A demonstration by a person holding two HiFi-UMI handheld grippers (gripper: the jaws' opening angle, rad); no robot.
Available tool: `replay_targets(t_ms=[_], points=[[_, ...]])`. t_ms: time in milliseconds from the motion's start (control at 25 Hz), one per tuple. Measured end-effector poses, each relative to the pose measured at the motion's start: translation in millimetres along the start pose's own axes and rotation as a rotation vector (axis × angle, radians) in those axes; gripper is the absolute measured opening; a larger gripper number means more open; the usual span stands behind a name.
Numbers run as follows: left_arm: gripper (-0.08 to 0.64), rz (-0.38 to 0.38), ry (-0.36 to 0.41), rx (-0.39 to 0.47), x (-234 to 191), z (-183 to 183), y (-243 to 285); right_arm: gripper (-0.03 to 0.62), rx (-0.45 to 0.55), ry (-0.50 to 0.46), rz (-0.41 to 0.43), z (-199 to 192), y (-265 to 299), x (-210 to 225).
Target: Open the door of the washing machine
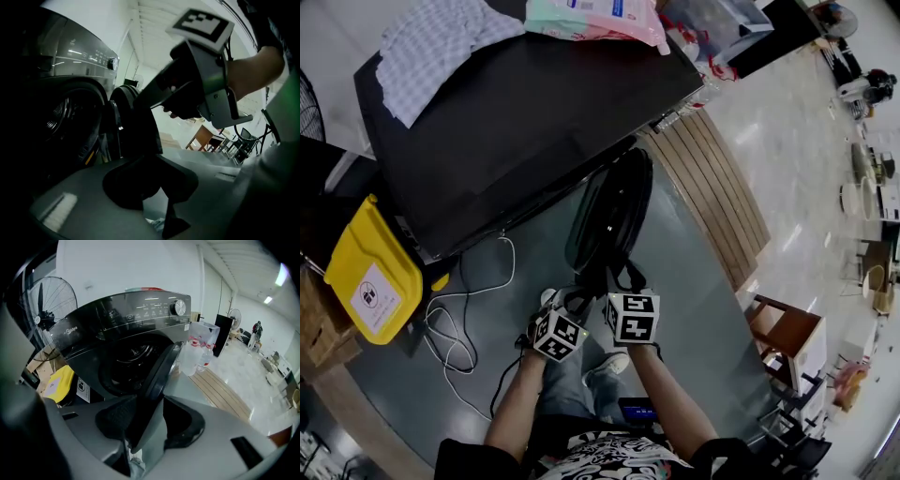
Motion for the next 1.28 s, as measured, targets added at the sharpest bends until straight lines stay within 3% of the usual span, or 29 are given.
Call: replay_targets(t_ms=[200, 480, 800, 1280], points=[[0.064, 0.082, -0.058, 0.049, -26.6, 10.7, -14.3, 0.158, -0.019, 0.021, -0.020, -11.8, -10.8, 26.7], [0.025, 0.250, -0.183, 0.136, -76.1, 29.8, -22.5, 0.139, -0.038, 0.041, -0.115, -24.8, -26.7, 73.6], [0.025, 0.265, -0.257, 0.181, -90.0, 36.4, -23.5, 0.140, -0.038, 0.080, -0.222, -33.1, -38.8, 124.4], [0.008, 0.286, -0.298, 0.158, -94.0, 15.1, -28.9, 0.118, -0.017, 0.175, -0.457, -32.3, -44.3, 200.6]])
Point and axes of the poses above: the fingertips, and each gripper's own axes: y forward along the fingers, x to its right, z out of its top, the point moved 3 cm from there along -y, backward along the fingers, and after that the axes turned 6 degrees about x, right-handed, at the moved point
